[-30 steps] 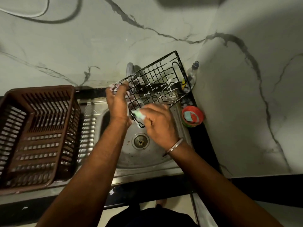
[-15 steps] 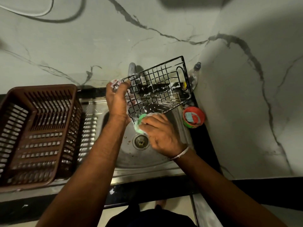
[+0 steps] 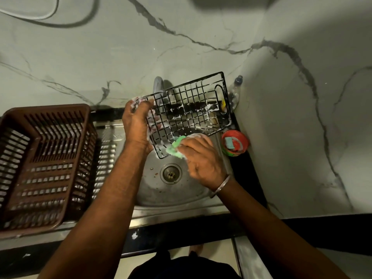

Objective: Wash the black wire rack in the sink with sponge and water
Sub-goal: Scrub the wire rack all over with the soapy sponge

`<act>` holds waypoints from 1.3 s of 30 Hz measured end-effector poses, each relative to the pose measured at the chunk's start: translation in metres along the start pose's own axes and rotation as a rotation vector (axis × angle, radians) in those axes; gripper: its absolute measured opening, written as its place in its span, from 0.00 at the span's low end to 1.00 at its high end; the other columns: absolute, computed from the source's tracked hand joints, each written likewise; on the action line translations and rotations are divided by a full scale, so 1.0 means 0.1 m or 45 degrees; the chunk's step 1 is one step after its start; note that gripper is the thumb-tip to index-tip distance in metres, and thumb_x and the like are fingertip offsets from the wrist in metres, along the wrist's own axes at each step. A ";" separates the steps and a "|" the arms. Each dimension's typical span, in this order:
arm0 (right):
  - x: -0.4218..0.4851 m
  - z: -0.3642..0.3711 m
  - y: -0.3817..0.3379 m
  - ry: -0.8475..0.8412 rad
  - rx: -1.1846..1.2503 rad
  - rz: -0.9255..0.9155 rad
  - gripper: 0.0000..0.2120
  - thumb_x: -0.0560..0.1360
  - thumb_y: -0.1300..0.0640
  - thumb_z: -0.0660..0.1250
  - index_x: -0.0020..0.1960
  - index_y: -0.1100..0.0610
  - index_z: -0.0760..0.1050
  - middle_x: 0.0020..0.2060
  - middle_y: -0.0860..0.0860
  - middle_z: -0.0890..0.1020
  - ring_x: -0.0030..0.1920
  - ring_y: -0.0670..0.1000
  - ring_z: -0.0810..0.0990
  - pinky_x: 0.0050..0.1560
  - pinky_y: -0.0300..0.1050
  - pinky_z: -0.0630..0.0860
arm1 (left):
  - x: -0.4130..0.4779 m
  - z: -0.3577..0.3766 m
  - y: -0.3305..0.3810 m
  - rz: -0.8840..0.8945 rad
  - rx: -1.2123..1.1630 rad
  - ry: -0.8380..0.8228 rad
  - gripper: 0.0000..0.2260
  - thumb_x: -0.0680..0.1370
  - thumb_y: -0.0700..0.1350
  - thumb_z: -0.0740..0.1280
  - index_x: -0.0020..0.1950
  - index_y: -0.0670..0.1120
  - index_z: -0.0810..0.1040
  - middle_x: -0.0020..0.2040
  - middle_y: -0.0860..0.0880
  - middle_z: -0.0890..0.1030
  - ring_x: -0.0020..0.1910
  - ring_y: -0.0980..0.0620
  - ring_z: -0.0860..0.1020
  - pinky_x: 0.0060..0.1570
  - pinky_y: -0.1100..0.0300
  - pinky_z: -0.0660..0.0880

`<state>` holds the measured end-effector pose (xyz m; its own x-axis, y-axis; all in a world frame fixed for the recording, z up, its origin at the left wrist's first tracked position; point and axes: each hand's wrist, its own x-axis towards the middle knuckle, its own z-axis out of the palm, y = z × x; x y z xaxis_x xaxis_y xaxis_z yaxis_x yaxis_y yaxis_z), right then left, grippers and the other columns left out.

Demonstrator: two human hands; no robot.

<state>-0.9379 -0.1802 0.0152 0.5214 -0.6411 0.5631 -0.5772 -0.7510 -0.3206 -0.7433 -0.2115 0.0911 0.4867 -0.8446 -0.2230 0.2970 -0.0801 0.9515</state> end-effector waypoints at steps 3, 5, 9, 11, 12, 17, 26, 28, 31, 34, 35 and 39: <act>0.00 -0.09 0.17 0.110 -0.038 0.192 0.22 0.83 0.52 0.54 0.56 0.61 0.84 0.56 0.56 0.84 0.56 0.58 0.80 0.58 0.56 0.74 | 0.00 0.00 0.03 0.015 0.013 -0.014 0.17 0.74 0.51 0.73 0.61 0.47 0.80 0.59 0.41 0.85 0.59 0.36 0.84 0.48 0.44 0.84; -0.03 -0.07 0.16 0.067 -0.041 0.141 0.20 0.81 0.54 0.55 0.57 0.61 0.84 0.56 0.56 0.84 0.57 0.59 0.80 0.61 0.57 0.73 | 0.03 -0.02 0.04 0.029 0.016 -0.026 0.17 0.74 0.51 0.73 0.60 0.48 0.80 0.61 0.39 0.85 0.60 0.36 0.84 0.49 0.43 0.84; -0.06 -0.08 0.18 0.092 -0.044 0.205 0.20 0.79 0.55 0.55 0.56 0.60 0.84 0.56 0.56 0.84 0.57 0.58 0.80 0.62 0.59 0.73 | 0.04 -0.03 0.01 0.014 0.020 -0.045 0.19 0.72 0.52 0.74 0.62 0.49 0.80 0.64 0.41 0.84 0.63 0.36 0.83 0.56 0.39 0.83; -0.03 -0.08 0.16 0.088 -0.041 0.198 0.20 0.79 0.55 0.55 0.57 0.60 0.84 0.55 0.56 0.84 0.57 0.57 0.80 0.63 0.59 0.73 | 0.07 -0.04 0.00 0.005 0.013 -0.048 0.16 0.72 0.52 0.74 0.58 0.50 0.81 0.64 0.39 0.84 0.63 0.34 0.83 0.52 0.43 0.84; -0.04 -0.06 0.13 0.059 -0.049 0.148 0.20 0.78 0.57 0.56 0.57 0.60 0.84 0.55 0.56 0.84 0.57 0.57 0.80 0.64 0.58 0.73 | 0.08 -0.05 -0.01 0.002 0.012 -0.056 0.15 0.72 0.51 0.74 0.57 0.50 0.82 0.63 0.38 0.84 0.63 0.34 0.83 0.50 0.45 0.84; -0.08 -0.12 0.28 0.034 -0.070 0.224 0.20 0.79 0.54 0.56 0.58 0.61 0.83 0.57 0.57 0.83 0.58 0.60 0.81 0.62 0.61 0.74 | 0.15 -0.11 -0.01 -0.013 0.052 -0.075 0.17 0.70 0.52 0.74 0.58 0.49 0.81 0.57 0.41 0.86 0.60 0.36 0.85 0.51 0.43 0.83; -0.02 0.03 0.12 0.000 -0.119 0.222 0.13 0.71 0.64 0.60 0.52 0.61 0.80 0.52 0.57 0.82 0.53 0.59 0.78 0.52 0.59 0.77 | 0.25 -0.22 0.01 -0.114 0.174 -0.313 0.45 0.67 0.70 0.79 0.78 0.53 0.70 0.69 0.43 0.83 0.67 0.40 0.81 0.69 0.33 0.71; 0.04 0.08 0.01 0.115 -0.046 0.276 0.14 0.68 0.67 0.61 0.52 0.62 0.78 0.50 0.58 0.80 0.51 0.60 0.77 0.51 0.60 0.78 | 0.20 -0.21 0.02 -0.093 0.243 -0.311 0.48 0.66 0.72 0.78 0.82 0.58 0.67 0.80 0.45 0.71 0.77 0.40 0.71 0.74 0.31 0.64; 0.14 0.15 -0.09 0.254 0.042 0.409 0.17 0.65 0.74 0.66 0.52 0.62 0.75 0.49 0.59 0.79 0.50 0.61 0.77 0.51 0.60 0.77 | 0.09 -0.15 0.01 0.037 0.200 -0.244 0.37 0.74 0.67 0.73 0.81 0.57 0.70 0.83 0.49 0.68 0.77 0.48 0.68 0.74 0.44 0.59; 0.24 0.15 -0.19 0.381 0.080 0.506 0.13 0.67 0.73 0.64 0.50 0.64 0.76 0.48 0.60 0.78 0.49 0.61 0.77 0.49 0.60 0.77 | -0.03 -0.04 -0.01 0.124 0.083 -0.057 0.18 0.83 0.57 0.68 0.71 0.52 0.79 0.74 0.54 0.77 0.67 0.58 0.73 0.75 0.45 0.59; 0.27 0.15 -0.23 0.408 0.087 0.515 0.13 0.67 0.73 0.63 0.49 0.64 0.76 0.48 0.60 0.78 0.49 0.61 0.76 0.49 0.60 0.77 | -0.07 0.01 -0.02 0.147 0.028 0.011 0.11 0.84 0.56 0.67 0.63 0.53 0.81 0.69 0.58 0.80 0.65 0.61 0.74 0.76 0.44 0.60; 0.41 0.13 -0.38 0.455 0.039 0.586 0.14 0.68 0.69 0.59 0.51 0.63 0.76 0.49 0.58 0.79 0.50 0.58 0.75 0.50 0.56 0.76 | -0.24 0.18 -0.17 0.162 -0.038 0.095 0.27 0.79 0.66 0.69 0.76 0.62 0.68 0.81 0.52 0.67 0.76 0.49 0.69 0.76 0.41 0.66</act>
<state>-0.8866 -0.1804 0.0411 -0.0260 -0.8135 0.5810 -0.6732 -0.4154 -0.6118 -0.7750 -0.1994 0.0841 0.5812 -0.8052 -0.1174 0.2530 0.0417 0.9666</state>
